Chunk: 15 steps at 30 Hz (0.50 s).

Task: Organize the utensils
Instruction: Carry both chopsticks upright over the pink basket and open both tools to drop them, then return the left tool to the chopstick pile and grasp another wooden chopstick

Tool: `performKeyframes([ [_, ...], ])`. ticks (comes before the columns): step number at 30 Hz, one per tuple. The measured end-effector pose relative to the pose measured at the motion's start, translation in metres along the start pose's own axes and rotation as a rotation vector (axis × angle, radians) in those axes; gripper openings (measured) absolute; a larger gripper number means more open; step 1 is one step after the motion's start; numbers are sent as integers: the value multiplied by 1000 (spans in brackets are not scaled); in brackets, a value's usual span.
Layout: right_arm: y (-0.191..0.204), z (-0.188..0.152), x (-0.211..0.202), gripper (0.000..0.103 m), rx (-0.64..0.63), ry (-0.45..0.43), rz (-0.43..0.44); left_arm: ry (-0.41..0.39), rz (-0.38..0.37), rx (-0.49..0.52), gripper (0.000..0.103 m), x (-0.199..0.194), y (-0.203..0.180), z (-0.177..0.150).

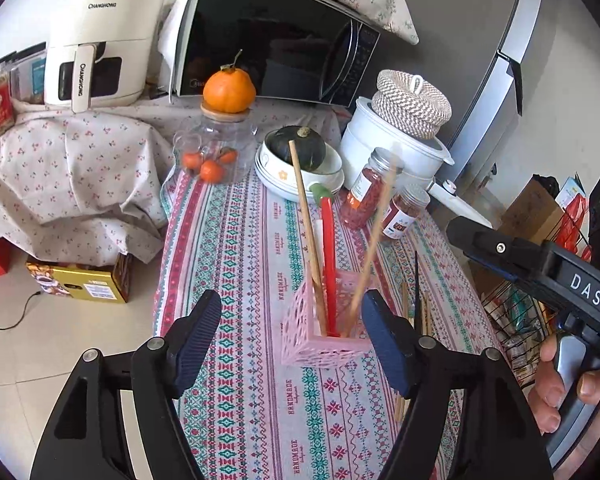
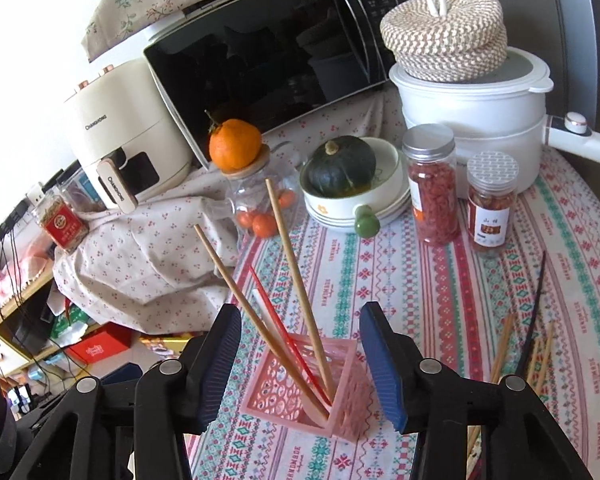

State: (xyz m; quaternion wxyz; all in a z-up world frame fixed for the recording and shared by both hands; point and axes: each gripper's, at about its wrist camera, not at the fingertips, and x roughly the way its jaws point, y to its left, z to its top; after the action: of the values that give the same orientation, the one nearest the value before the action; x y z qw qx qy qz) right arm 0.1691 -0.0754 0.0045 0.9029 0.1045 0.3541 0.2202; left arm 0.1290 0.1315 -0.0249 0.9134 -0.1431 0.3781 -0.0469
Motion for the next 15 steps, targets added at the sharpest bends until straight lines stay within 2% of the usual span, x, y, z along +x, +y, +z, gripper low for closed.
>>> performKeyframes([
  [5, -13, 1, -17, 73, 22, -20, -5, 37, 1, 20, 83, -1, -7, -7],
  [9, -34, -2, -25, 80, 65, 0, -23, 87, -8, 31, 84, 4, -14, -17],
  [15, -69, -12, -33, 82, 98, 54, -95, 145, -13, 79, 85, 14, -35, -31],
])
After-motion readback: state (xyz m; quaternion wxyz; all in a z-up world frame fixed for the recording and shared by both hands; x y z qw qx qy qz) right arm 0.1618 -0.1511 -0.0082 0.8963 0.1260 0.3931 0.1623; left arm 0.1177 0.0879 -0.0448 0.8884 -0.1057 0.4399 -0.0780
